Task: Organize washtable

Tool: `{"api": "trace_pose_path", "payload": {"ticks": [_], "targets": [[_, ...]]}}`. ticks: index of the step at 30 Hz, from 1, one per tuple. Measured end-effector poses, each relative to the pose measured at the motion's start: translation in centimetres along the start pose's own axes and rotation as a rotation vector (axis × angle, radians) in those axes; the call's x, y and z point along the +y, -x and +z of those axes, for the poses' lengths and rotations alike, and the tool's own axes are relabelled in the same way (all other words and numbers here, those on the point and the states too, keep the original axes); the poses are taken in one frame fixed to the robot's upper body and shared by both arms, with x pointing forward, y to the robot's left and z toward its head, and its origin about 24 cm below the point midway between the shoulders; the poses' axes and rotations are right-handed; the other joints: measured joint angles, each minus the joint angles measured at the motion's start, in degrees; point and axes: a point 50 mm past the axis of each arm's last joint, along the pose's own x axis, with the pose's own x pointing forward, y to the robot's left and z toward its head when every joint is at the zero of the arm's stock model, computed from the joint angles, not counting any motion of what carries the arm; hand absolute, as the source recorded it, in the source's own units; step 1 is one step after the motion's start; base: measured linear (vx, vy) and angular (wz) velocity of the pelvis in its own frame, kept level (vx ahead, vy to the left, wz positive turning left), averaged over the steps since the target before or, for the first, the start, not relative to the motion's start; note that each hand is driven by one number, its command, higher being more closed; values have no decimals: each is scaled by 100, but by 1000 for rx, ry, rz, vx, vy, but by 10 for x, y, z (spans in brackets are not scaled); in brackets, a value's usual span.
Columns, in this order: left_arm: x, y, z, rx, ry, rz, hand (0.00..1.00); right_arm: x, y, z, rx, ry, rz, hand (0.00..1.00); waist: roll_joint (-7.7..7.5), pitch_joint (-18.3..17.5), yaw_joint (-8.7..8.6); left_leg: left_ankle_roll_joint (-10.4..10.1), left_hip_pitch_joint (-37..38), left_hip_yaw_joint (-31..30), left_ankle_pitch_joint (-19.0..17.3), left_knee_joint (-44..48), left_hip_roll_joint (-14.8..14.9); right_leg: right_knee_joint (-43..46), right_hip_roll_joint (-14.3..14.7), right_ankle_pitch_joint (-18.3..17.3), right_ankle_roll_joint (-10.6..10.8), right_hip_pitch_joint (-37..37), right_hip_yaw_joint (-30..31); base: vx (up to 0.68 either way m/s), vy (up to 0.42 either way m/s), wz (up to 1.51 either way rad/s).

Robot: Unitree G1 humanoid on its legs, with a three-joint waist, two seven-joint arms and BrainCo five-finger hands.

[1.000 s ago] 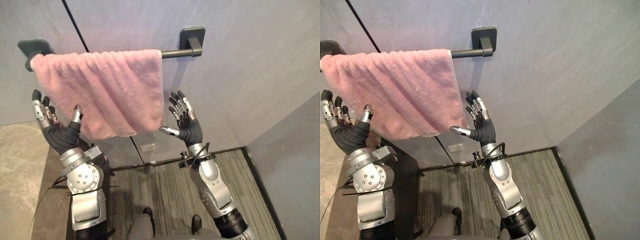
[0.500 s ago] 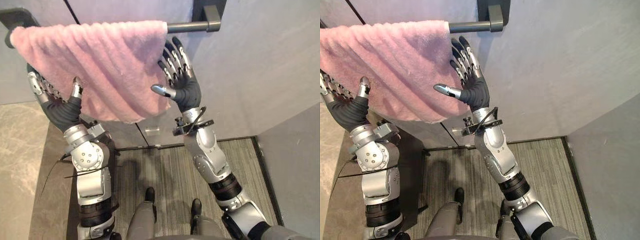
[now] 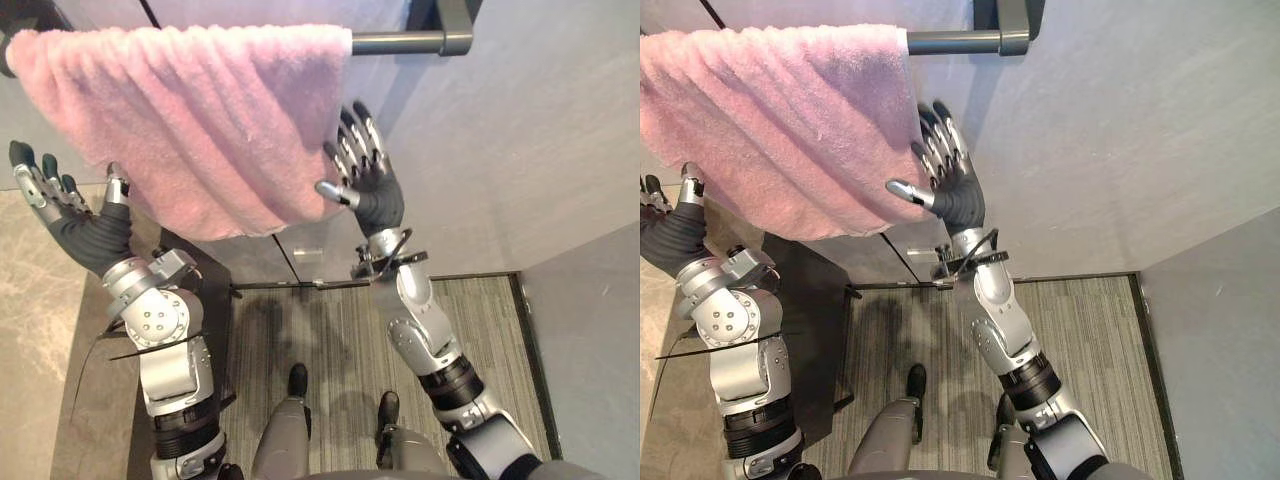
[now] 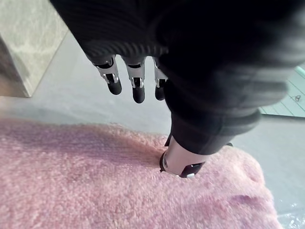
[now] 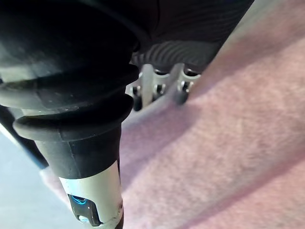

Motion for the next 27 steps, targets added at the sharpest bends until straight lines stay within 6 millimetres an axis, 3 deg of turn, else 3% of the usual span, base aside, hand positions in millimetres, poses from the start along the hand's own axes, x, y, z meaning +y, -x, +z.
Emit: {"api": "trace_pose_path", "payload": {"ticks": [5,12,19,20,27], "targets": [[2,0,-15,92,34,-62,0,5,5,-10,48,-44,30,0,-20,97,-6,1,-4,-1,-2,8,1,-5,-1,0,0,0,-3,0,0,0],[-2,-11,-12,91,73,-202,0,-4,7,-30,159,-96,-14,0,-16,126,-35,2,-123,0,-3,75,6,-26,3,3,-5,-69,-9,-10,-3,0],[-21,-21,-7,80,128,-381,0,3,-18,-22,142,-66,45,0,-2,134,9,2,-193,21,-3,150,24,-17,14,16,-22,-121,2,0,0,0],[-21,-22,-7,82,135,-382,100,4,-23,-20,137,-57,54,0,-1,135,15,2,-197,20,-4,155,29,-17,19,19,-27,-122,2,0,0,0],[-30,-29,2,34,162,-433,100,12,-49,-5,81,35,92,0,42,161,47,0,-343,3,-5,241,92,-15,80,48,-68,-208,-11,-27,-12,-1]]}}
